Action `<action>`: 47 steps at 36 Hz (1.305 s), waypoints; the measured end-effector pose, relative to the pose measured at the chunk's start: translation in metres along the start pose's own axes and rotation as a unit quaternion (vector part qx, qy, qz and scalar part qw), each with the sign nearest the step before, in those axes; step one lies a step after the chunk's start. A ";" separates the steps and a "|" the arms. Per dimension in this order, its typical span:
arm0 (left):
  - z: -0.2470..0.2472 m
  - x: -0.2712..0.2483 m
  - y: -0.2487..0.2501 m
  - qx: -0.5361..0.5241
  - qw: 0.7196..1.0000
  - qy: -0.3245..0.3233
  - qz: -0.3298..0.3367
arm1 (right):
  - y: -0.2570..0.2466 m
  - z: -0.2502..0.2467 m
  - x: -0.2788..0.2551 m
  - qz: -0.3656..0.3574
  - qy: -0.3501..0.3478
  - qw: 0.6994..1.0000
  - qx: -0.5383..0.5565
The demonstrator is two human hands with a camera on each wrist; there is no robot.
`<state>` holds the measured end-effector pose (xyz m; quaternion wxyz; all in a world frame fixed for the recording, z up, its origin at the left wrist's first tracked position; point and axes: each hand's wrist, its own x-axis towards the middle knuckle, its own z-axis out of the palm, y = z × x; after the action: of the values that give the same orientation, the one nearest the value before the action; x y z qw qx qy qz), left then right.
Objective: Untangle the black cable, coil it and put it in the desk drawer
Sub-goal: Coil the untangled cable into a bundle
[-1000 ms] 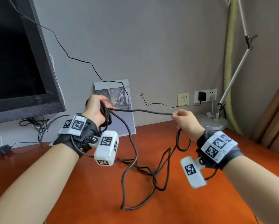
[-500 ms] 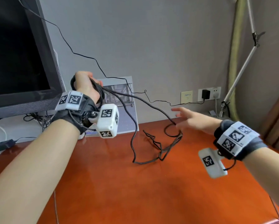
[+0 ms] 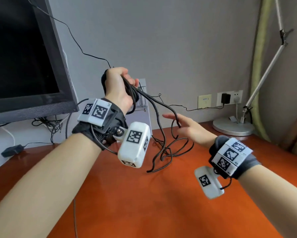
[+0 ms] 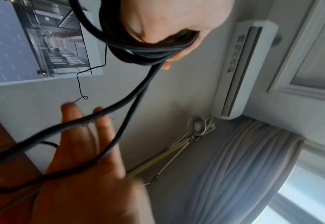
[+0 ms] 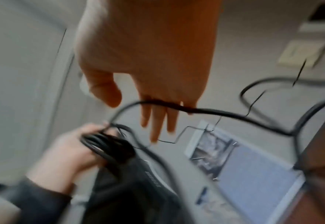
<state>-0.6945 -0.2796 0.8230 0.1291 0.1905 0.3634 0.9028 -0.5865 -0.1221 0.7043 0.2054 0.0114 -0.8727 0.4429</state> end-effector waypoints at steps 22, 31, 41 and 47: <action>-0.025 -0.050 -0.052 0.008 0.663 -0.576 -0.479 | -0.012 -0.017 0.021 0.161 -0.194 0.963 -0.100; -0.046 -0.071 -0.099 0.586 0.500 -0.498 -0.399 | -0.035 -0.042 0.021 0.171 -0.191 0.921 -0.294; -0.077 -0.019 -0.118 0.548 0.802 -0.183 -0.148 | -0.017 -0.005 0.000 0.072 -0.097 0.950 -0.288; -0.063 -0.021 -0.107 0.302 0.919 -0.172 -0.188 | 0.000 0.036 -0.007 0.081 -0.008 0.996 -0.035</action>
<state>-0.6934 -0.2502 0.7010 0.2929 0.3013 0.6202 0.6624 -0.5928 -0.1508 0.6828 0.1619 -0.0623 -0.8873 0.4272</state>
